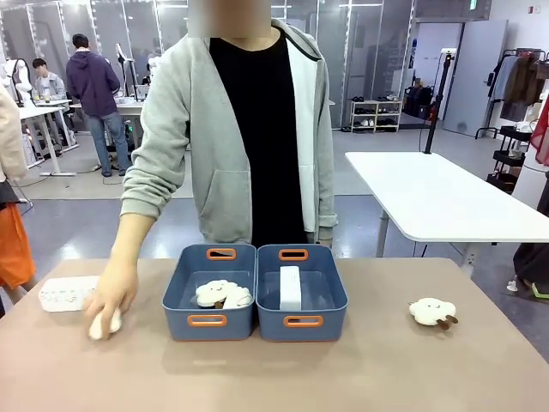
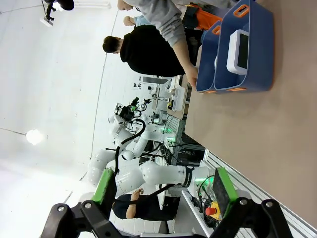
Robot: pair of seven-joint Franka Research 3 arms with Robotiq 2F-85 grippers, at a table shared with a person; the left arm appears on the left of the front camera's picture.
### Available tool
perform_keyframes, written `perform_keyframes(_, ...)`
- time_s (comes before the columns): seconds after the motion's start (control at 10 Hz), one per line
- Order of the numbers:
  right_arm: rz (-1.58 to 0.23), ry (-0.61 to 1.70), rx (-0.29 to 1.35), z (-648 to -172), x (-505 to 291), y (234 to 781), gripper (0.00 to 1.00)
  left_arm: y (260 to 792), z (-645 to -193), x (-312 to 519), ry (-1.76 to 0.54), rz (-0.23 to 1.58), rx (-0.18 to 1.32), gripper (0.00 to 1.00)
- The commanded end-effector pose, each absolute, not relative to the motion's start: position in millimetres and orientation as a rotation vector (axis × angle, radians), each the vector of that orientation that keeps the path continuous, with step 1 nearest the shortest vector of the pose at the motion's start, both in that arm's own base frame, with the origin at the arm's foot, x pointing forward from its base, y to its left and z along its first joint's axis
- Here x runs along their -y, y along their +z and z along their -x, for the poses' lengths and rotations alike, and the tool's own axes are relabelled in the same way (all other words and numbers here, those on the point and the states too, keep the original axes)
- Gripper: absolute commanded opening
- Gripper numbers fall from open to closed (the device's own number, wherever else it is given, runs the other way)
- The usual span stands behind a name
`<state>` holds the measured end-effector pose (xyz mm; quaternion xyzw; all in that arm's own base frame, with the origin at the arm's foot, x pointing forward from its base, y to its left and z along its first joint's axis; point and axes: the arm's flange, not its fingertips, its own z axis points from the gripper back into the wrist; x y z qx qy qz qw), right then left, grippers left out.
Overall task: Sort the digital clocks into the basket.
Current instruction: Pick up the Digital clock from the table and place it into the empty Plastic storage basket.
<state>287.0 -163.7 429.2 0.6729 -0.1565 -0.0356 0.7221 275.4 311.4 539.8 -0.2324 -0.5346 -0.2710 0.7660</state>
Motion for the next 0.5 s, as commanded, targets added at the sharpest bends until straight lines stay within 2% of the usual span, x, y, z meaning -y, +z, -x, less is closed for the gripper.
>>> perform_keyframes(0.0,-1.493,-0.065,0.361,-286.7,163.9,432.1,1.0,549.8,-294.2,-299.5,-0.559,0.514,1.164,1.0)
perform_keyframes(0.2,-1.493,-0.065,0.361,-286.7,163.9,432.1,1.0,555.3,-299.9,-286.1,-0.62,0.411,1.088,1.0)
perform_keyframes(0.3,-1.493,-0.065,0.361,-286.7,163.9,432.1,1.0,559.4,-322.8,-260.2,-0.749,0.345,1.021,1.0)
perform_keyframes(0.4,-1.493,-0.065,0.361,-286.7,163.9,432.1,1.0,561.4,-361.5,-215.8,-0.925,0.214,0.848,1.0)
